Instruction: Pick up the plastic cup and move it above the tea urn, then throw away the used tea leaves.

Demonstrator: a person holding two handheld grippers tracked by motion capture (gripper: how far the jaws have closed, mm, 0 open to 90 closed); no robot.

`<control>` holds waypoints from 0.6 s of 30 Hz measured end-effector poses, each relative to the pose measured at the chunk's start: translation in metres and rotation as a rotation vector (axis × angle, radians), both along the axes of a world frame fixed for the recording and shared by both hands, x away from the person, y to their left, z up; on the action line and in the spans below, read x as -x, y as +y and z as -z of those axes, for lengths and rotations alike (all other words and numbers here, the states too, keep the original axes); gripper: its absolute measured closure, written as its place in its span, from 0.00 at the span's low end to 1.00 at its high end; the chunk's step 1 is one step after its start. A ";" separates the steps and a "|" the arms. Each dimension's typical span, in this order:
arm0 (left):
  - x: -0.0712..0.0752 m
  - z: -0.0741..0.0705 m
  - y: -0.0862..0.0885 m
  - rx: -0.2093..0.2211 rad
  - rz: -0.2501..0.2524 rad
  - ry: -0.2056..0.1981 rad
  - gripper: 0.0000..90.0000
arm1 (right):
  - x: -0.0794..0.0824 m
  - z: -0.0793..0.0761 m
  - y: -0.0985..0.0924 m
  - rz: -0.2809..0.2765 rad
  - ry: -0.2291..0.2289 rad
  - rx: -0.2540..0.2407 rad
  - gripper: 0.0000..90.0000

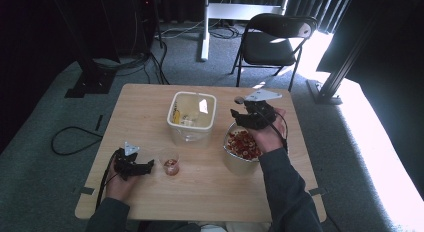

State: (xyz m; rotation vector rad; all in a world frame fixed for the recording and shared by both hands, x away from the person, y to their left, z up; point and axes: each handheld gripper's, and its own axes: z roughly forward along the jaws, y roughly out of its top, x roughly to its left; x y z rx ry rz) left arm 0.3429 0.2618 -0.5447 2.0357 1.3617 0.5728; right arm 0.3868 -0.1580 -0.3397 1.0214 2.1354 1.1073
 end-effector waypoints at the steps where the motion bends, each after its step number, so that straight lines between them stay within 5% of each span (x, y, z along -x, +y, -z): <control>1: 0.000 0.000 0.000 0.000 0.000 0.000 0.11 | 0.000 0.000 0.000 0.000 0.000 0.000 0.47; 12: 0.004 -0.001 0.001 0.002 0.011 -0.004 0.17 | 0.023 0.009 -0.019 0.019 -0.006 0.000 0.45; 18: 0.009 -0.003 -0.008 -0.006 0.110 0.020 0.17 | 0.046 0.019 -0.033 0.021 -0.021 -0.007 0.44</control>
